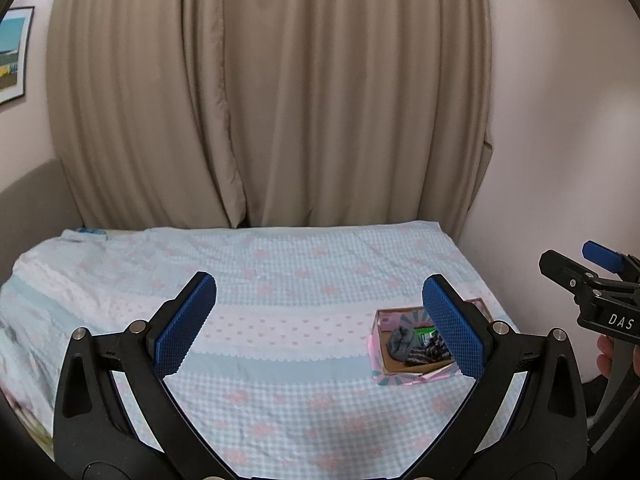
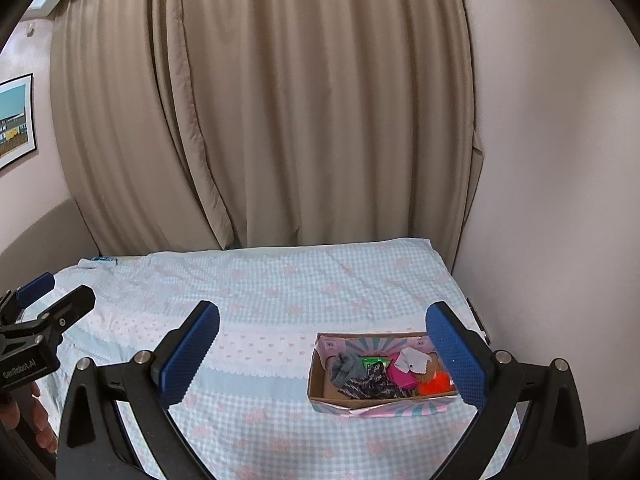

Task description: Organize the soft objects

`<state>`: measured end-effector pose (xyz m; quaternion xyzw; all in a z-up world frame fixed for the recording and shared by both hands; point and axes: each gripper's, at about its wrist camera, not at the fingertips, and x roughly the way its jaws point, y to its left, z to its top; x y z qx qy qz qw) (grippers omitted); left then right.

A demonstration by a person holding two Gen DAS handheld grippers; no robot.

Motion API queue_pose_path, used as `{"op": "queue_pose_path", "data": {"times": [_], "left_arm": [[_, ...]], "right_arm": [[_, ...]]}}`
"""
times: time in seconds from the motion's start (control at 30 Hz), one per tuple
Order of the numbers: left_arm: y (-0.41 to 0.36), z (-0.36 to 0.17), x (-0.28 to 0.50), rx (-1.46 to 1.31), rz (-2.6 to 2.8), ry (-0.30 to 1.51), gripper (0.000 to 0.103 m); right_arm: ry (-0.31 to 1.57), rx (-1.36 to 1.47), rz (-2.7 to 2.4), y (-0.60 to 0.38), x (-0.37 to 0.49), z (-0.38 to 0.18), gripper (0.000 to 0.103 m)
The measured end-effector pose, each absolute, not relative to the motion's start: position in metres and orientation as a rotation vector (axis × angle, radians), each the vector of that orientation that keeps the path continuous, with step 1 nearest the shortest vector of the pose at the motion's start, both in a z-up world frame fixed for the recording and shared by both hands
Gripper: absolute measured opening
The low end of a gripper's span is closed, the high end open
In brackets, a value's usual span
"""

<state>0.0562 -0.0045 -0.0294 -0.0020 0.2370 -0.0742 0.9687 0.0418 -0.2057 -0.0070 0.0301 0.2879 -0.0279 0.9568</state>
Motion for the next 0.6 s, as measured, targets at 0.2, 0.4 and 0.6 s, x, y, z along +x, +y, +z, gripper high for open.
{"op": "queue_pose_path", "data": {"times": [0.2, 0.4, 0.6], "left_arm": [[-0.0053, -0.0263, 0.0555, -0.001, -0.160, 0.472, 0.103], [-0.0092, -0.0248, 0.0544, 0.004, -0.160, 0.464, 0.103], [-0.0095, -0.0247, 0.0547, 0.001, -0.156, 0.462, 0.103]], "right_arm": [[0.579, 0.067, -0.057, -0.2057, 0.0415, -0.0046, 0.103], [0.578, 0.065, -0.058, -0.2059, 0.0425, -0.0025, 0.103], [0.577, 0.064, -0.055, -0.2069, 0.0435, -0.0021, 0.103]]}}
